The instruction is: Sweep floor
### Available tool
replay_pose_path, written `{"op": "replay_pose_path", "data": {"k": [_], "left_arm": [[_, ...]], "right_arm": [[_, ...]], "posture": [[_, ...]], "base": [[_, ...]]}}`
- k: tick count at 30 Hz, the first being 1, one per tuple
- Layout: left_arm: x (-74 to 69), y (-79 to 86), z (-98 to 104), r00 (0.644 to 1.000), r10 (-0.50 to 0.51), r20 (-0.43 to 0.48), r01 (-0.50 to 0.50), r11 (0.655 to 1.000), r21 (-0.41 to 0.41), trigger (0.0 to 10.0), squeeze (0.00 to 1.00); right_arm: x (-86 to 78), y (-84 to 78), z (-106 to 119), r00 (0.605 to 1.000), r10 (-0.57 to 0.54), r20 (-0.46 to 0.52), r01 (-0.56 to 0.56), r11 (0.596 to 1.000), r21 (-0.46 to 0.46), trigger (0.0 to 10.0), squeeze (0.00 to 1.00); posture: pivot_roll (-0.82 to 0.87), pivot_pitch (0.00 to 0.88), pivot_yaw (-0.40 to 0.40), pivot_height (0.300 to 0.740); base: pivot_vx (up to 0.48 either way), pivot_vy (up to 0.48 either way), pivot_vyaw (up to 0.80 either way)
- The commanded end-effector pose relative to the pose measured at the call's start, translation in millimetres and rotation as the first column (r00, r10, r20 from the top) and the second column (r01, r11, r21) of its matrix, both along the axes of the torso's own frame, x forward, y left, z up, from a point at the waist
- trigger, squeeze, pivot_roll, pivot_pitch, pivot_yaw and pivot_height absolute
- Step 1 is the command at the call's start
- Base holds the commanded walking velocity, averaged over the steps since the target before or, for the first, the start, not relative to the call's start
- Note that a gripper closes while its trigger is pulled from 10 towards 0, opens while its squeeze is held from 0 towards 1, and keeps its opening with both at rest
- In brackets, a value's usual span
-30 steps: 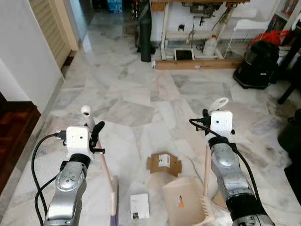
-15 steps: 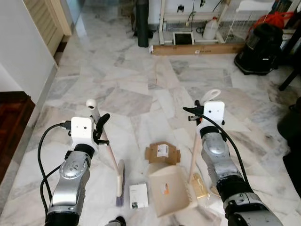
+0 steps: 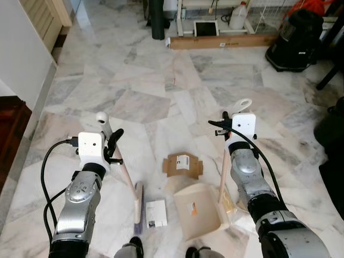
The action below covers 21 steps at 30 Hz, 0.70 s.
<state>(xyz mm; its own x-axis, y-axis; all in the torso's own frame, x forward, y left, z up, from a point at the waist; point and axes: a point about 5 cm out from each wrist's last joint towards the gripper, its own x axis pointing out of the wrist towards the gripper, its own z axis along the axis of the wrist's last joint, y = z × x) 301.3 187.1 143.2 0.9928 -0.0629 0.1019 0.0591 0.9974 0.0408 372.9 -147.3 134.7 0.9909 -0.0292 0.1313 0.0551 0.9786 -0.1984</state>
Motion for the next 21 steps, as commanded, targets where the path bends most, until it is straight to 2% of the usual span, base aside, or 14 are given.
{"op": "replay_pose_path", "data": {"k": [1, 7, 12, 17, 21], "left_arm": [[-3.6, 6.5, 3.1, 1.0, 0.001, -0.004, -0.001, 1.0, 0.012, 10.0, 0.0], [-4.4, 6.1, -2.4, 0.999, -0.012, -0.045, 0.013, 1.0, 0.011, 10.0, 0.0], [-5.7, 4.7, -2.6, 0.999, -0.006, -0.046, 0.006, 1.0, 0.003, 10.0, 0.0], [-6.6, 6.9, 0.8, 1.0, 0.011, -0.029, -0.011, 1.0, -0.007, 10.0, 0.0], [-6.6, 5.8, 0.7, 1.0, 0.008, -0.029, -0.008, 1.0, -0.012, 10.0, 0.0]], "right_arm": [[-4.3, -0.2, -20.1, 0.995, -0.009, -0.102, 0.007, 1.0, -0.019, 10.0, 0.0], [-1.1, 4.1, -24.2, 0.986, 0.004, -0.165, -0.013, 0.999, -0.051, 10.0, 0.0], [0.8, 5.5, -22.0, 0.986, 0.002, -0.164, -0.009, 0.999, -0.042, 10.0, 0.0], [7.0, 13.4, 0.6, 0.998, 0.039, -0.045, -0.038, 0.999, 0.017, 10.0, 0.0], [10.5, 12.9, 11.4, 1.0, 0.027, -0.003, -0.027, 0.999, 0.022, 10.0, 0.0]], "posture": [[-0.02, 0.326, -0.029, 0.74], [-0.03, 0.339, -0.04, 0.74], [-0.03, 0.337, -0.051, 0.74], [-0.03, 0.33, -0.056, 0.74], [-0.03, 0.329, -0.056, 0.74]], "base": [[0.0, 0.0, 0.0], [0.0, 0.0, 0.0], [0.0, 0.0, 0.0], [0.0, 0.0, 0.0], [0.0, 0.0, 0.0]]}}
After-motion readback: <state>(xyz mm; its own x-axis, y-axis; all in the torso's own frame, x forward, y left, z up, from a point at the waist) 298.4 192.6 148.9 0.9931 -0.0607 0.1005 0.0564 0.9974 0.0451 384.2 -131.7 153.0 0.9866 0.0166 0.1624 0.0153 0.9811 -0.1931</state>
